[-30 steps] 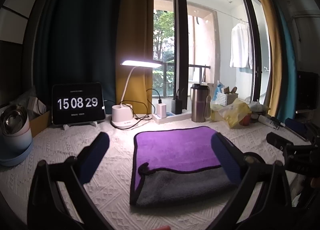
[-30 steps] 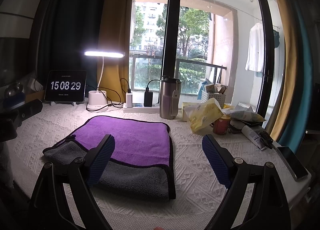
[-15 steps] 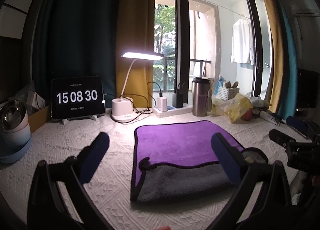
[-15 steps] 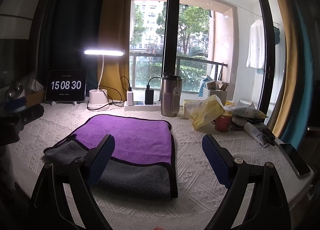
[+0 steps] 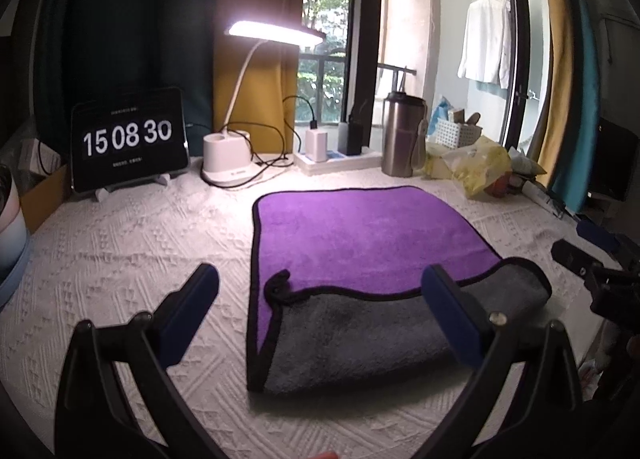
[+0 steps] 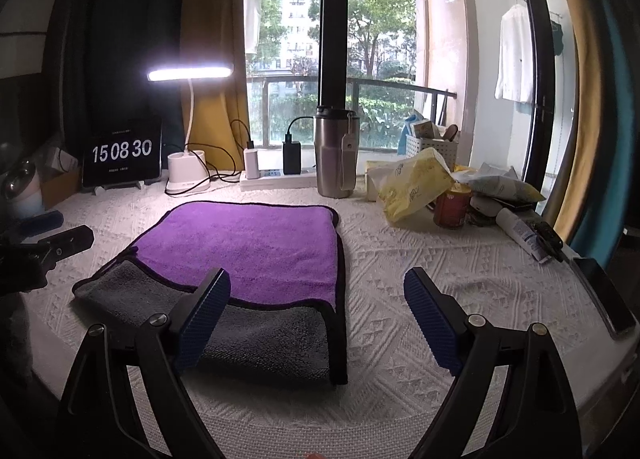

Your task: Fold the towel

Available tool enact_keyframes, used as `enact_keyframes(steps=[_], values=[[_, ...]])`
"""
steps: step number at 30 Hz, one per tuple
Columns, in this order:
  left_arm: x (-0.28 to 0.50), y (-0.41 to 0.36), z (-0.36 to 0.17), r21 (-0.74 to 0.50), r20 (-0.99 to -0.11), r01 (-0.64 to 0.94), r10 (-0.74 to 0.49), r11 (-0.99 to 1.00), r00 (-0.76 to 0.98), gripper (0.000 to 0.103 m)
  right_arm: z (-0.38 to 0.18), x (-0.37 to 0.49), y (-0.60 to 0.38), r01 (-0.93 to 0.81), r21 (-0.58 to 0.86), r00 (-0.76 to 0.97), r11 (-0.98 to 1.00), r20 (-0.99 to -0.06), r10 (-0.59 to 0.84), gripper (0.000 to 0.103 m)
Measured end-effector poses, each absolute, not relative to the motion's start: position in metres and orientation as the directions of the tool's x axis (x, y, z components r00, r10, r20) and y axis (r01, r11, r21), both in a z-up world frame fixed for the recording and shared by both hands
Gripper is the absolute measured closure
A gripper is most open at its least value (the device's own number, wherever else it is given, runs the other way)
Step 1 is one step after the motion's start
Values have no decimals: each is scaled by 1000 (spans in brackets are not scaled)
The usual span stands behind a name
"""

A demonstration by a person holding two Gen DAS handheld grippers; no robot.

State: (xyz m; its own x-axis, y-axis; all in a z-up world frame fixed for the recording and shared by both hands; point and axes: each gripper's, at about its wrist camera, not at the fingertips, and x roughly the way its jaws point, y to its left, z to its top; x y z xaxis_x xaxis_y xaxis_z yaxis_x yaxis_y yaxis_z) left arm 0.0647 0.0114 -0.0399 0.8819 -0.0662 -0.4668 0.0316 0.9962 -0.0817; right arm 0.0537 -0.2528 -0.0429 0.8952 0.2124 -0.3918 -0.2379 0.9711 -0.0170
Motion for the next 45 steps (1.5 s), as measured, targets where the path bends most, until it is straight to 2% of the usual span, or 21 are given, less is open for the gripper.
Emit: enact_keyframes(steps=[3,12,15,20,21,24,26,27,30,34,35,38,45], values=[[76,12,-48,-92,-509,50,-90,995,856,1,-49,61,-255,-252,-4,878,968,-423,227,13],[100,-1,-64,-72,-623,116,-135,991,771,10,-67,83,-256,-275,37,809,961,-531,252,31],[105,-1,-68,-83,-654,128,-151,988,741,19,-72,88,-258,-285,46,790,958,-554,261,33],[119,3,-80,-148,-721,134,-200,980,663,41,-79,98,-258,-299,74,750,951,-599,282,44],[121,3,-81,-155,-728,133,-204,979,655,42,-79,99,-258,-301,78,746,950,-602,286,46],[122,1,-83,-145,-736,135,-198,980,647,49,-81,102,-257,-313,83,727,946,-620,295,51],[121,-1,-83,-127,-739,135,-184,983,648,59,-83,104,-255,-325,76,715,943,-632,297,55],[121,-2,-83,-122,-738,135,-181,983,650,61,-83,105,-253,-330,69,712,942,-637,296,56],[121,-2,-84,-119,-741,146,-185,982,645,70,-85,107,-249,-336,51,704,941,-649,287,66],[120,-3,-83,-125,-737,164,-202,979,646,83,-86,109,-247,-339,33,700,940,-659,275,89],[119,-3,-83,-126,-734,168,-206,978,648,90,-86,109,-247,-339,30,702,940,-658,274,93],[115,-5,-80,-121,-721,182,-213,976,659,94,-85,107,-247,-348,24,710,937,-646,280,96],[107,-2,-68,-158,-687,193,-248,968,683,95,-64,93,-242,-369,-25,765,929,-576,288,97]])
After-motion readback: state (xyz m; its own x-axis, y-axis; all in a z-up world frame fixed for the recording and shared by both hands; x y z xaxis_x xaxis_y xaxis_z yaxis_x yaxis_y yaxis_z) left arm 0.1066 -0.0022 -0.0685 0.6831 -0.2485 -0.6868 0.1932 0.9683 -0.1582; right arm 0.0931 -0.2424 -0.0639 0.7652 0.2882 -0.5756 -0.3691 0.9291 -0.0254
